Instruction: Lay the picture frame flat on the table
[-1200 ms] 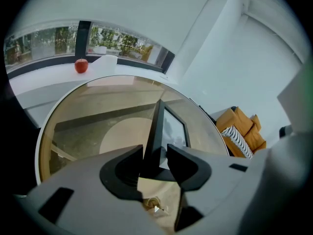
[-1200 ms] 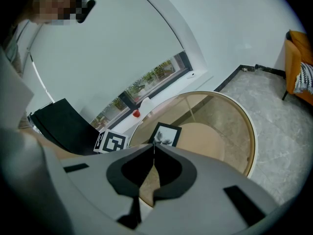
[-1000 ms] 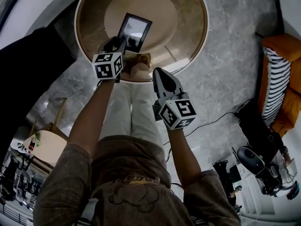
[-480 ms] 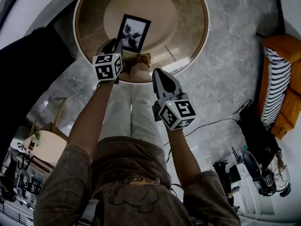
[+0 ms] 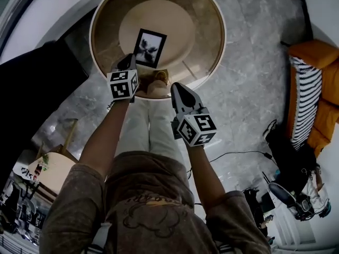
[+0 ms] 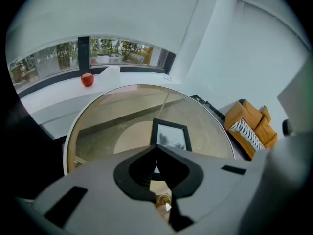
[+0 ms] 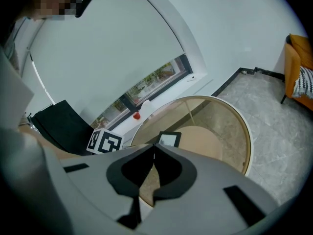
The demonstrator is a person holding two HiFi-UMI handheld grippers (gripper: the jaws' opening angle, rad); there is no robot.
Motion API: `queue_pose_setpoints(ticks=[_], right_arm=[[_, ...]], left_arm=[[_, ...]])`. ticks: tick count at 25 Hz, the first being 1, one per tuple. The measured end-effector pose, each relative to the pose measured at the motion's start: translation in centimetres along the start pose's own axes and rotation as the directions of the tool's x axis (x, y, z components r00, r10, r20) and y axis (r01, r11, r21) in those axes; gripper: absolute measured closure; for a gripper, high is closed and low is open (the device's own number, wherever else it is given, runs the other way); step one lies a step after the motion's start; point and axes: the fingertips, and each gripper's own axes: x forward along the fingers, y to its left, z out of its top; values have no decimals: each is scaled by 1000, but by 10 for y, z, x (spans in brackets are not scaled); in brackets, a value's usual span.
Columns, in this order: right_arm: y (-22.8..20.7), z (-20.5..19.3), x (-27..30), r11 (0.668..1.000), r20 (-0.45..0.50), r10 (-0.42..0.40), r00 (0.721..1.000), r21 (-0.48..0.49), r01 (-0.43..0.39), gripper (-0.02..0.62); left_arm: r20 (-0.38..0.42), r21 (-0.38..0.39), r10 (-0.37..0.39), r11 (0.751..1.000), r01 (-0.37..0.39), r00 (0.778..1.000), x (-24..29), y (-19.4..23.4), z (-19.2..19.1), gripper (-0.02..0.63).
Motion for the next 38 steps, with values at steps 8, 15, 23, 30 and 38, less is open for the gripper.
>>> queue_pose_setpoints(ticks=[8, 15, 23, 30, 38], right_arm=[[37, 43, -39, 999, 53, 13, 998, -32, -12, 575], [79, 74, -74, 995, 108, 52, 993, -86, -43, 575], [105, 93, -113, 989, 145, 83, 986, -135, -64, 575], [125, 104, -136, 980, 156, 119, 981, -174, -91, 575], [159, 139, -164, 951, 222, 190, 956, -283, -124, 575]], left_arm=[[-5, 8, -32, 999, 32, 999, -77, -26, 35, 589], [37, 10, -79, 997, 79, 996, -153, -53, 64, 589], [107, 64, -160, 986, 154, 981, -224, -88, 95, 589], [173, 115, -205, 975, 187, 963, -272, -105, 118, 589], [290, 174, -283, 955, 241, 914, -330, -123, 155, 589]])
